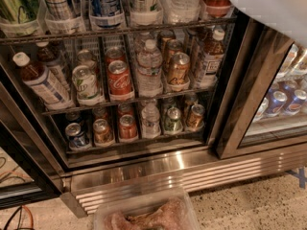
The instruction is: Pick water bottle from top shelf of fridge
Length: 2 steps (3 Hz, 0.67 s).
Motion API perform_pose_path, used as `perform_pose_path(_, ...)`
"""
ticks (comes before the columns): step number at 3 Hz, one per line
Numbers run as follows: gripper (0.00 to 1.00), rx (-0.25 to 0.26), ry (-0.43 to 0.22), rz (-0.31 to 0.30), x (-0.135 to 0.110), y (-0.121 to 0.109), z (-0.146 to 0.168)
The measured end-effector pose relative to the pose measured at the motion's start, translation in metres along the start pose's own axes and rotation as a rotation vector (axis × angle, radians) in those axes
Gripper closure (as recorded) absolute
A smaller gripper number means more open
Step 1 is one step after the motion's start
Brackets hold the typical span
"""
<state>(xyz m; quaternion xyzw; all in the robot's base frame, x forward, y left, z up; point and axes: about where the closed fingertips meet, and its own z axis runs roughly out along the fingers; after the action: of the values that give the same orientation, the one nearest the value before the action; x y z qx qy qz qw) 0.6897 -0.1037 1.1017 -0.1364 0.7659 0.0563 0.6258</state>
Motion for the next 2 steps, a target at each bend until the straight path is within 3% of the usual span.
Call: perform_pose_path(2,0.88,-0.005,0.001,0.003,0.0004,0.0006,-0.0001)
